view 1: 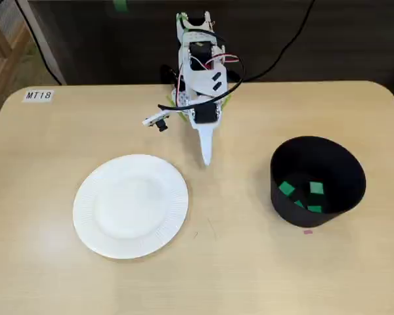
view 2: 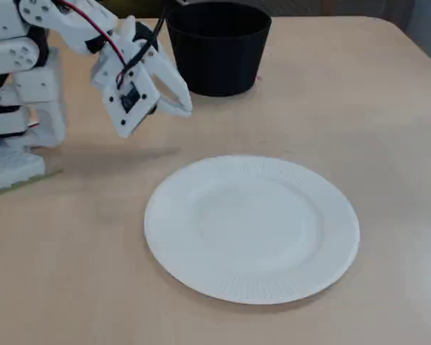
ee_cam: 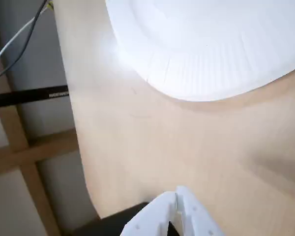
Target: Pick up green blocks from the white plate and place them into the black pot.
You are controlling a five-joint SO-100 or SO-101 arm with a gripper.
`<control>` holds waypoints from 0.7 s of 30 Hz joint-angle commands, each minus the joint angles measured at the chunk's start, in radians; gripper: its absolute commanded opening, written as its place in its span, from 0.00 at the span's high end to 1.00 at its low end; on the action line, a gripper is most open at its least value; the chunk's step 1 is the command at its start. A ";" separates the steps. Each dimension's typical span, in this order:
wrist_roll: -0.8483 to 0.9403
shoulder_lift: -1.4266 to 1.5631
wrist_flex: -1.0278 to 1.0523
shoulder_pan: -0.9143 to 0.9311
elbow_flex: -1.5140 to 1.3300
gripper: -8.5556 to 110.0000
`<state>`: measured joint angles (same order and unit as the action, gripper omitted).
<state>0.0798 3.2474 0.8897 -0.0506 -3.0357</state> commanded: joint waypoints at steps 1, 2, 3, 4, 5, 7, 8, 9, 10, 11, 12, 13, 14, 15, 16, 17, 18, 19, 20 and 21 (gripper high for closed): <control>-0.002 0.005 -0.017 -0.011 0.002 0.95; -0.002 0.005 -0.017 -0.009 0.002 0.94; -0.002 0.005 -0.017 -0.009 0.002 0.93; -0.002 0.005 -0.017 -0.009 0.002 0.93; 0.000 0.005 -0.017 -0.009 0.002 0.94; 0.003 0.005 -0.017 -0.011 0.002 0.94; 0.003 0.005 -0.017 -0.012 0.002 0.94; 0.003 0.005 -0.018 -0.012 0.000 0.94; 0.005 0.005 -0.020 -0.012 0.000 0.94; 0.005 0.005 -0.020 -0.012 0.000 0.94; 0.005 0.005 -0.020 -0.012 0.000 0.95; 0.005 0.005 -0.020 -0.012 0.000 0.95; 0.005 0.005 -0.020 -0.012 0.000 0.95; 0.005 0.005 -0.020 -0.012 0.000 0.95; 0.005 0.005 -0.020 -0.012 0.000 0.95; 0.005 0.005 -0.020 -0.012 0.000 0.95; 0.005 0.005 -0.020 -0.012 0.000 0.95; 0.005 0.005 -0.020 -0.012 0.000 0.95; 0.005 0.005 -0.020 -0.012 0.000 0.95; 0.005 0.005 -0.020 -0.012 0.000 0.95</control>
<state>0.0798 3.2474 0.8882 -0.0598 -3.0357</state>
